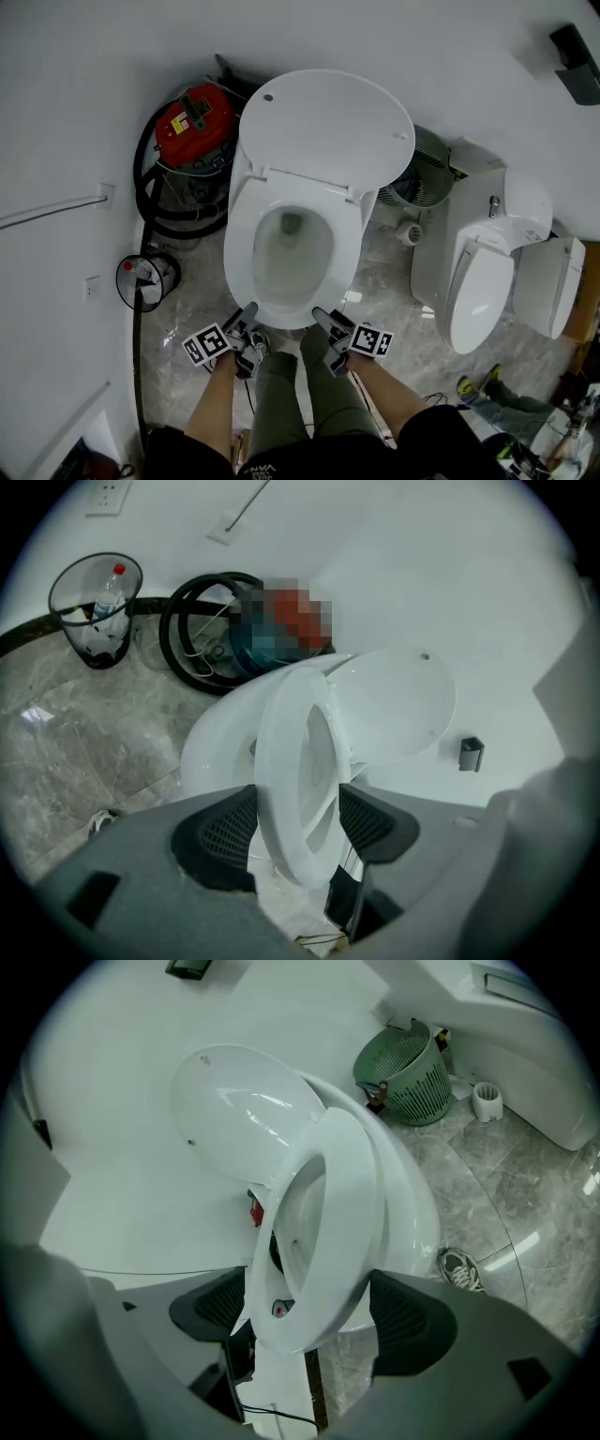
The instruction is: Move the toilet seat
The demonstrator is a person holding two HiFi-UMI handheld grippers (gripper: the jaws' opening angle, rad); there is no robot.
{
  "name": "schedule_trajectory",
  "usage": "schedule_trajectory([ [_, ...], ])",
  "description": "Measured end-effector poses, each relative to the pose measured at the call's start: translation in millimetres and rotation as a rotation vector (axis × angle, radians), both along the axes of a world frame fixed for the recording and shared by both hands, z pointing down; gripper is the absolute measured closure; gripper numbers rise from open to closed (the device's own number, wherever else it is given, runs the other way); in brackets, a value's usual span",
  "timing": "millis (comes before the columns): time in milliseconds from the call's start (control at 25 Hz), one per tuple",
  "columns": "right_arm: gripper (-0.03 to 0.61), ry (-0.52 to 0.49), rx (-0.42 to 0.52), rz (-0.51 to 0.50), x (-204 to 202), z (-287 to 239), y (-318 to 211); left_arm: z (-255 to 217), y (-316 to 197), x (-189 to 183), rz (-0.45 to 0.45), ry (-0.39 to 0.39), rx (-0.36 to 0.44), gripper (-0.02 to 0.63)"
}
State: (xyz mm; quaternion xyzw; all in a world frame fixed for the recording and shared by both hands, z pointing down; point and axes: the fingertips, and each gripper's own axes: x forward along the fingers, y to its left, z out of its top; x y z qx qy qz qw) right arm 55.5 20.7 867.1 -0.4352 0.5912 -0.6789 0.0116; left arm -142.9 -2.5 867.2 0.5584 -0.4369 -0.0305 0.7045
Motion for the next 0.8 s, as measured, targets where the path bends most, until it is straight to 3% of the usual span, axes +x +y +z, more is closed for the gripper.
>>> schedule_trajectory([
  [800,0.176,-0.078,0.156,0.067,18.7,-136.8,-46.4,-150.4,-54.0,23.1,0.062,-0.055,0.199,0.297],
])
